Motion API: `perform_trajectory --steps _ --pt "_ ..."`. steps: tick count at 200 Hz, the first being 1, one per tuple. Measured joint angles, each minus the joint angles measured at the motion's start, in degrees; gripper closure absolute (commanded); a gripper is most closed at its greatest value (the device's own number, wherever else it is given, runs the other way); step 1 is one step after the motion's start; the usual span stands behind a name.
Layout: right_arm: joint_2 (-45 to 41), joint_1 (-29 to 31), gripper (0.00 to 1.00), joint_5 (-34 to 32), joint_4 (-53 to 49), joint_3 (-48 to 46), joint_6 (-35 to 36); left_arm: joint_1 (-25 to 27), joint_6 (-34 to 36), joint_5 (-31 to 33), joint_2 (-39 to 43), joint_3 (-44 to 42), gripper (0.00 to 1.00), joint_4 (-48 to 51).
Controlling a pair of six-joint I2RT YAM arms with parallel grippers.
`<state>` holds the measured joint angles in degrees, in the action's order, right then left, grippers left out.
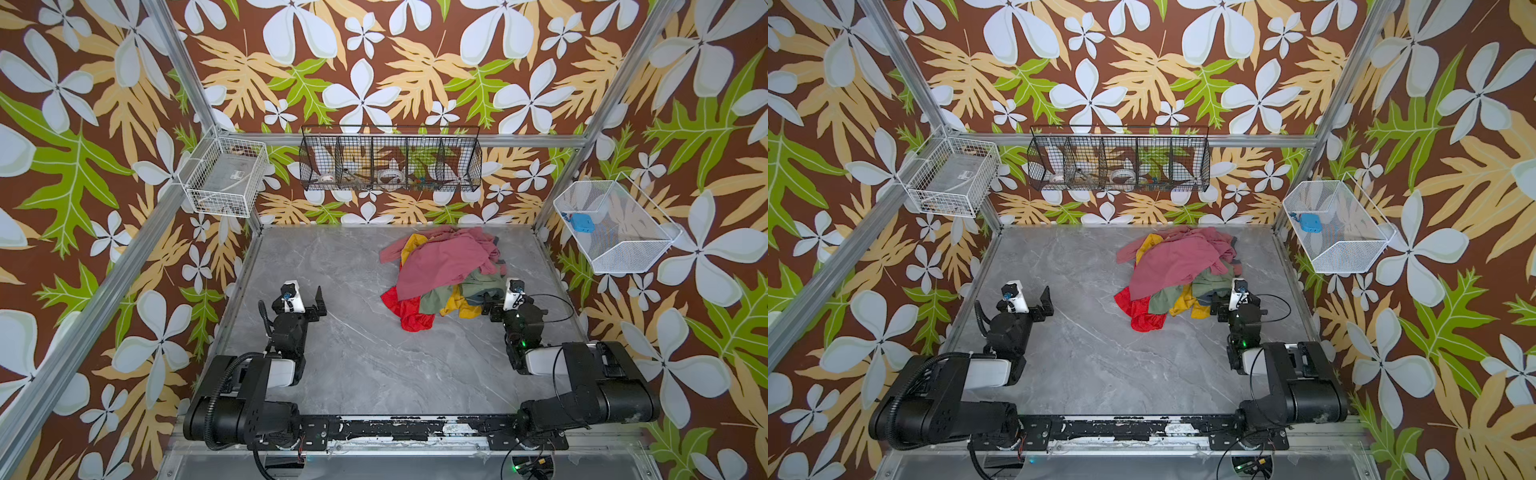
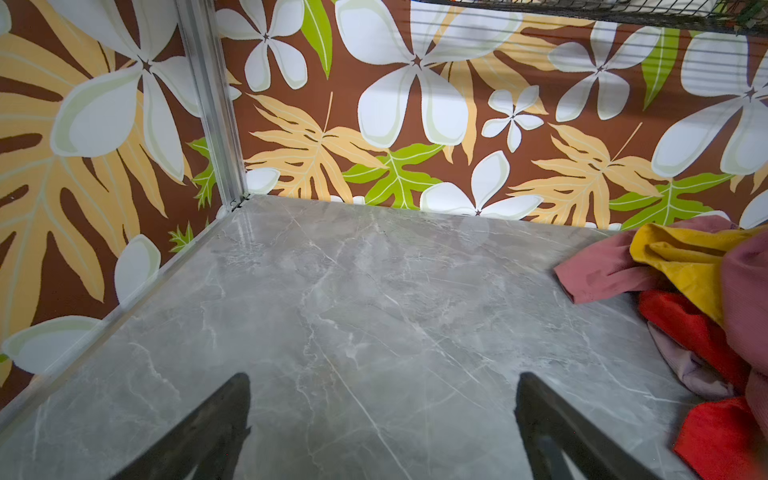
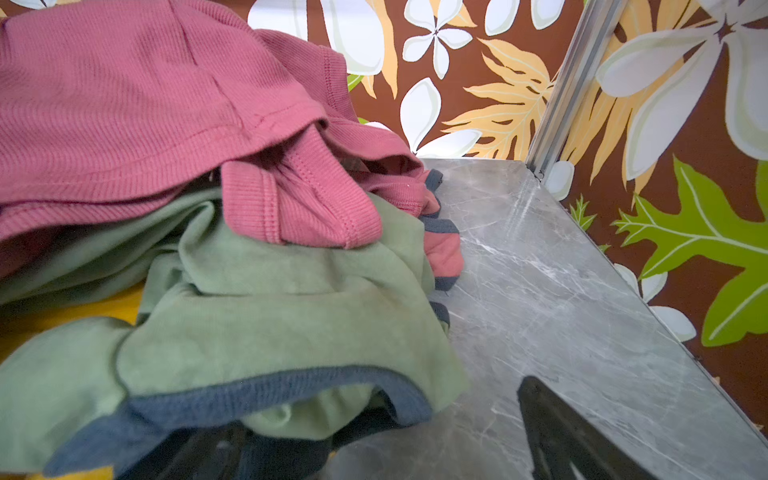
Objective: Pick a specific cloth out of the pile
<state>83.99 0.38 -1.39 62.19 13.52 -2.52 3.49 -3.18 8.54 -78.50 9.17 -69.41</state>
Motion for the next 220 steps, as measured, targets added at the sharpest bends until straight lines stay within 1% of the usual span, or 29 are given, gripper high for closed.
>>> perform_trajectory --steps 193,220 --pt "0.00 0.00 0.00 0.02 0.00 0.00 0.00 0.00 0.00 0.00 0.00 0.00 0.00 0.00" --pt "-0.07 0.00 0.02 0.02 0.02 0.00 0.00 0.00 0.00 0.00 0.00 0.00 0.00 0.00"
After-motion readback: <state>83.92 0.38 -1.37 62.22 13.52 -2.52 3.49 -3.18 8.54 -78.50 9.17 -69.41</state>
